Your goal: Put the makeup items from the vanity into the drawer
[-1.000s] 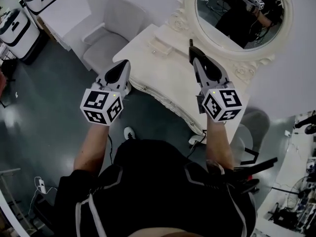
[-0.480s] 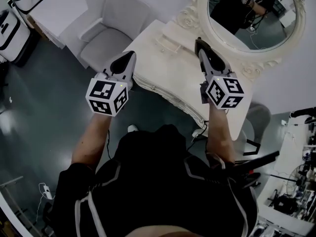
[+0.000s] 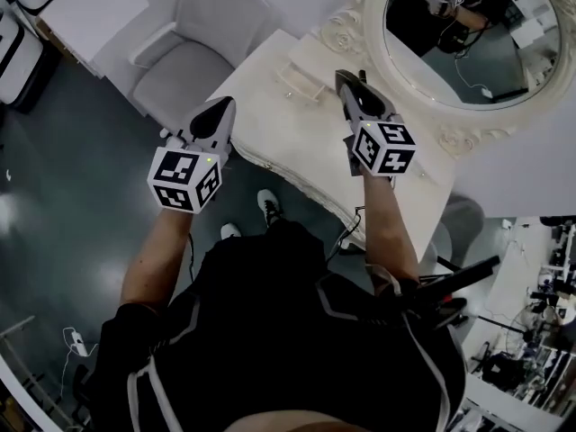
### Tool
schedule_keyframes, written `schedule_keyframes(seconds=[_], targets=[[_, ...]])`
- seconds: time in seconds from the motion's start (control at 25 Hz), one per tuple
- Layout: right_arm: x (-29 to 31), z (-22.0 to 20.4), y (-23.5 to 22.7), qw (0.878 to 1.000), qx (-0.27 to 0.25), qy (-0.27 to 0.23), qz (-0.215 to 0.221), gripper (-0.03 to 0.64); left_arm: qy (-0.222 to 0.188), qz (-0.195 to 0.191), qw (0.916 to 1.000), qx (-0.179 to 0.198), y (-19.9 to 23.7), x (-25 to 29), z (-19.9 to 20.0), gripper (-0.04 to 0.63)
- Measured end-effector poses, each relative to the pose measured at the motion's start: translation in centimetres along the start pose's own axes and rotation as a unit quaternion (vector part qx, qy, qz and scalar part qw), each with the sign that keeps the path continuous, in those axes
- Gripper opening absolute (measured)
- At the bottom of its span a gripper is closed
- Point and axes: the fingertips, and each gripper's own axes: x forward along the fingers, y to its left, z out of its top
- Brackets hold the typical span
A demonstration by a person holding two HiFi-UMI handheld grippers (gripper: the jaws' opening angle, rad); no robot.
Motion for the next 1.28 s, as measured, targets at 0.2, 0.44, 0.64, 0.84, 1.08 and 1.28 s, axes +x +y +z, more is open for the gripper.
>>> schedule_keyframes(seconds=[0.2,0.44,0.64,0.84,1.08,1.28], targets=[[4.7,-2.3,-2.0,0.999,-0.004,0.035,0.029,0.095,0.012,0.014,0.9998,0.004,-0.1,3.1,-1.0,0.003],[10.0,-5.5,-3.6,0.995,-0.013,0.076,0.061,0.095,0.035,0.031,0.9989,0.001,0.6,6.3,-2.8,0.003],[13.9,-8.7,-4.4,0.989,-0.022,0.117,0.086,0.095,0.051,0.051,0.9974,0.010,1.6,7.9,-3.5,0.003],[16.9,-11.4,-4.4,0.982,-0.029,0.150,0.109,0.094,0.066,0.067,0.9956,0.001,2.5,9.0,-4.4,0.003],[19.7,-14.6,-4.3,0.973,-0.036,0.191,0.127,0.095,0.077,0.067,0.9947,0.001,3.3,9.8,-5.2,0.003],[20.6,-17.0,-4.1,0.961,-0.055,0.230,0.143,0.095,0.083,0.077,0.9936,0.003,3.4,9.5,-5.1,0.003]])
